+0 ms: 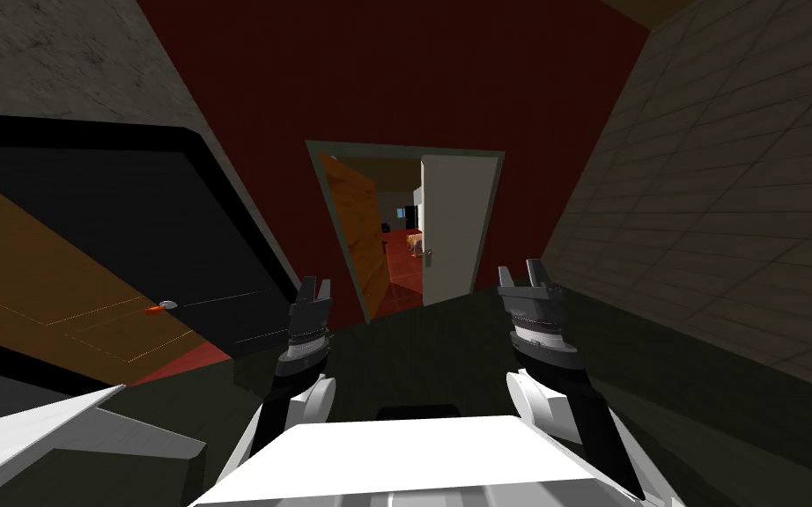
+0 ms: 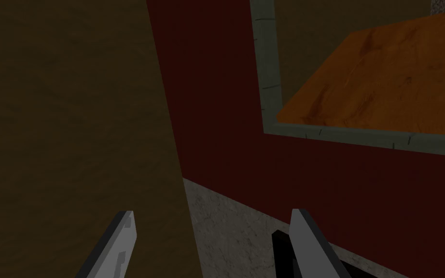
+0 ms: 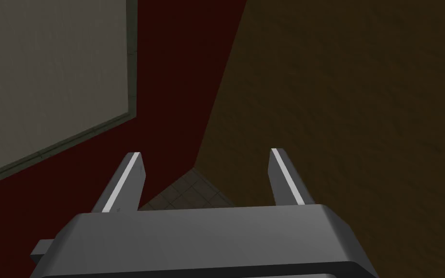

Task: Push the door open

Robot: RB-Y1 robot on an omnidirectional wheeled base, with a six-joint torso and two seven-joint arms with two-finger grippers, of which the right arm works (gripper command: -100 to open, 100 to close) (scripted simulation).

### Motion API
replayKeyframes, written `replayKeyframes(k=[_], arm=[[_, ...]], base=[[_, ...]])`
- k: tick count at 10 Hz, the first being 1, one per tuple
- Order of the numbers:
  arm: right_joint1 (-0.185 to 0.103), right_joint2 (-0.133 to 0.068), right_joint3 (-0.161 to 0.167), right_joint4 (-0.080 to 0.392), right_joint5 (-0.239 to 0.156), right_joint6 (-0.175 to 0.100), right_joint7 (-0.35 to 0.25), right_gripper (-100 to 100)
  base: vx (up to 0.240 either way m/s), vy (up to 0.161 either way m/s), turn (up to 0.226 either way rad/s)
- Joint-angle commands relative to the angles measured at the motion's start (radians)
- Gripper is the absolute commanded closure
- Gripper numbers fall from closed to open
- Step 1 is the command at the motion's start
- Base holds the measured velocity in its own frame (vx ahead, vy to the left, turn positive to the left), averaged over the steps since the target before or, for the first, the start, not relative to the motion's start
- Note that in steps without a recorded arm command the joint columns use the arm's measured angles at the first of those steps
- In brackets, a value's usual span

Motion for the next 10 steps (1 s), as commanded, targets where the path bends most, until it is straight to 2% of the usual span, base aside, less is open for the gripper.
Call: replayKeyframes(k=[1, 3, 10], arm=[[-0.012, -0.012, 0.003, 0.028, -0.006, 0.001, -0.003, -100], [-0.025, -0.024, 0.006, 0.059, -0.012, 0.001, -0.007, -100], [-0.105, -0.095, 0.024, 0.244, -0.049, 0.005, -0.027, -100]], base=[[0.131, -0.026, 0.022], [0.081, 0.000, 0.058], [0.103, -0.017, 0.062]])
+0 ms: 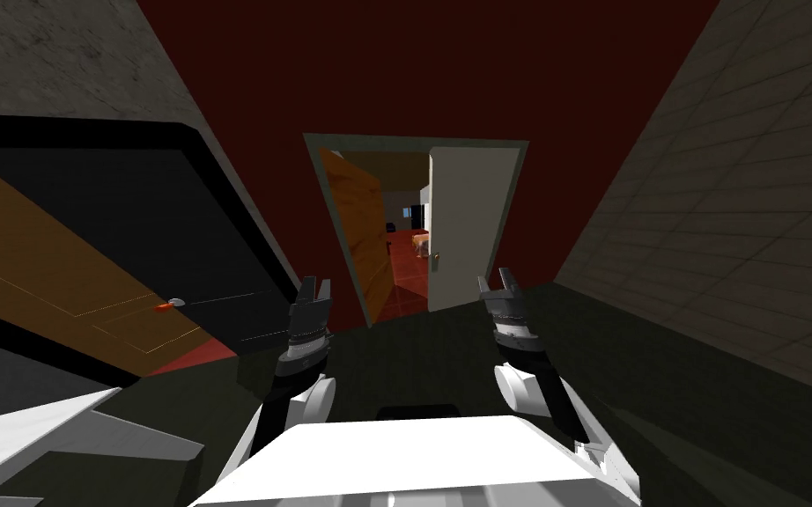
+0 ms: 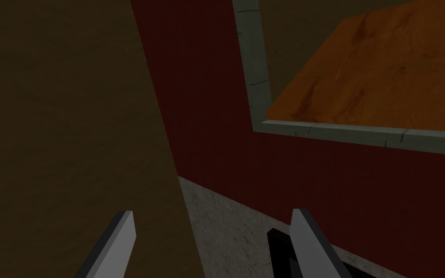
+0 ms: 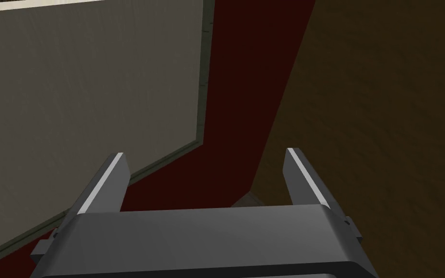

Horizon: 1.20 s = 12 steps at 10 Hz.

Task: Push the door open

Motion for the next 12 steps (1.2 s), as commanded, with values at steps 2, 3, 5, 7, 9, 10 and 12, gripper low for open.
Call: replayKeyframes(k=[2, 3, 5, 7, 9, 10, 12], arm=[[-0.034, -0.034, 0.005, 0.079, -0.018, -0.002, -0.013, -100], [-0.047, -0.046, 0.008, 0.107, -0.025, -0.001, -0.016, -100], [-0.062, -0.059, 0.011, 0.150, -0.031, -0.001, -0.020, -100], [-0.092, -0.085, 0.018, 0.220, -0.045, 0.000, -0.028, -100], [-0.108, -0.098, 0.022, 0.255, -0.053, 0.001, -0.032, -100], [-0.124, -0.112, 0.026, 0.283, -0.060, 0.002, -0.036, -100], [-0.140, -0.126, 0.029, 0.326, -0.067, 0.003, -0.040, -100]], base=[[0.084, -0.030, 0.083], [0.100, -0.026, 0.060], [0.061, -0.012, 0.033], [0.085, -0.024, 0.106], [0.060, -0.020, 0.026], [0.080, -0.027, 0.091], [0.053, -0.017, 0.044]])
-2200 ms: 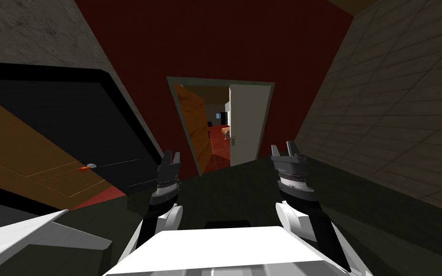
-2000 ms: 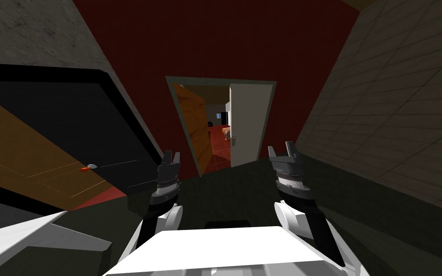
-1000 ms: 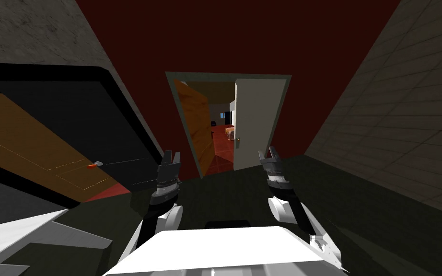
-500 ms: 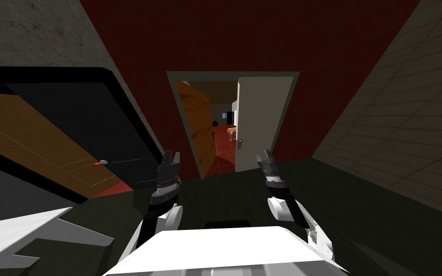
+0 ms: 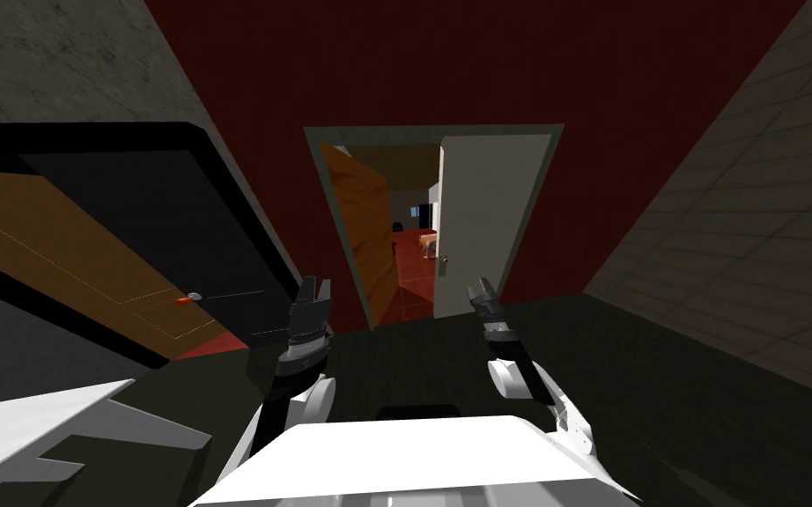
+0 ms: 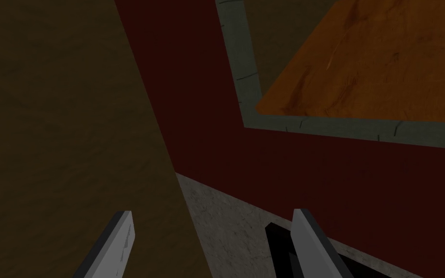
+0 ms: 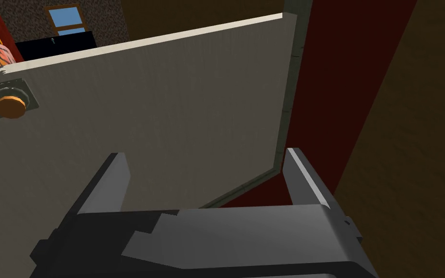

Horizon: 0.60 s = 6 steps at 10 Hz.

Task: Push the door open

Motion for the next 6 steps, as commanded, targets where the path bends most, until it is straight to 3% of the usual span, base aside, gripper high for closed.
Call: replayKeyframes(k=[1, 2, 3, 6], arm=[[-0.024, -0.025, 0.002, 0.050, -0.014, 0.001, -0.010, -100], [-0.041, -0.039, 0.006, 0.083, -0.021, 0.002, -0.014, -100], [-0.041, -0.039, 0.006, 0.096, -0.021, 0.002, -0.014, -100], [-0.091, -0.082, 0.018, 0.201, -0.044, 0.004, -0.027, -100]], base=[[0.075, -0.022, 0.091], [0.097, -0.029, 0.079], [0.070, -0.029, 0.037], [0.068, -0.031, 0.083]])
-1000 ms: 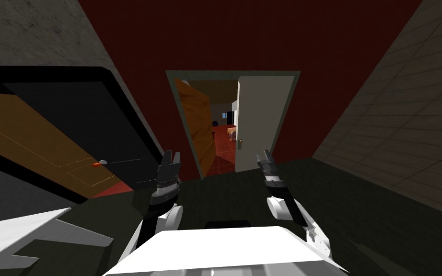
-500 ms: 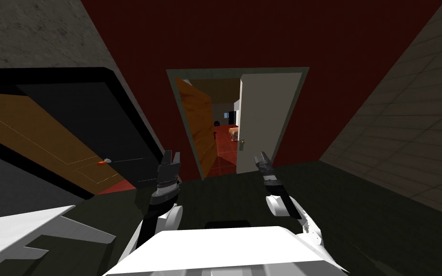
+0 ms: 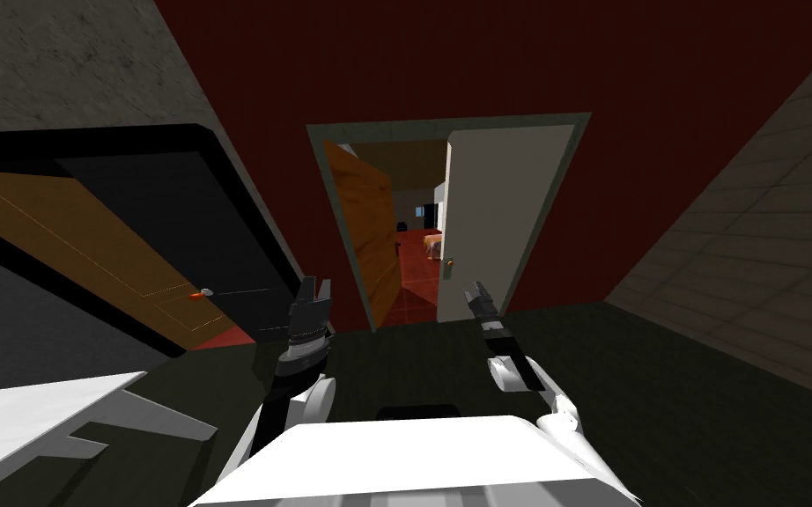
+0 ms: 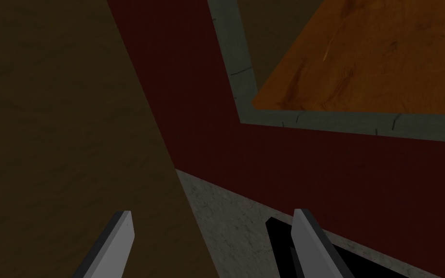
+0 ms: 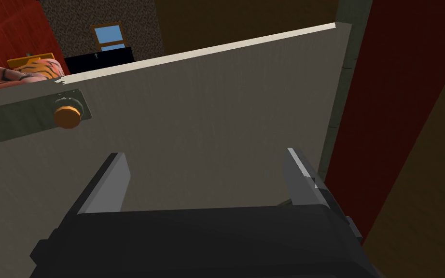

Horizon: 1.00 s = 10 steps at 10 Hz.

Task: Push the door open

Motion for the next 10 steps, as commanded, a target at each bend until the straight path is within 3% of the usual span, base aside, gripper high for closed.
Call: replayKeyframes(k=[1, 2, 4, 7, 10], arm=[[-0.024, -0.028, 0.003, 0.050, -0.015, 0.008, -0.011, -100], [-0.024, -0.028, 0.003, 0.065, -0.015, 0.008, -0.011, -100], [-0.058, -0.057, 0.011, 0.127, -0.030, 0.009, -0.020, -100], [-0.074, -0.071, 0.015, 0.180, -0.038, 0.010, -0.024, -100], [-0.122, -0.112, 0.026, 0.283, -0.060, 0.012, -0.036, -100]], base=[[0.101, -0.034, 0.093], [0.068, -0.027, 0.030], [0.061, -0.031, 0.085], [0.052, -0.021, 0.036], [0.066, -0.032, 0.081]])
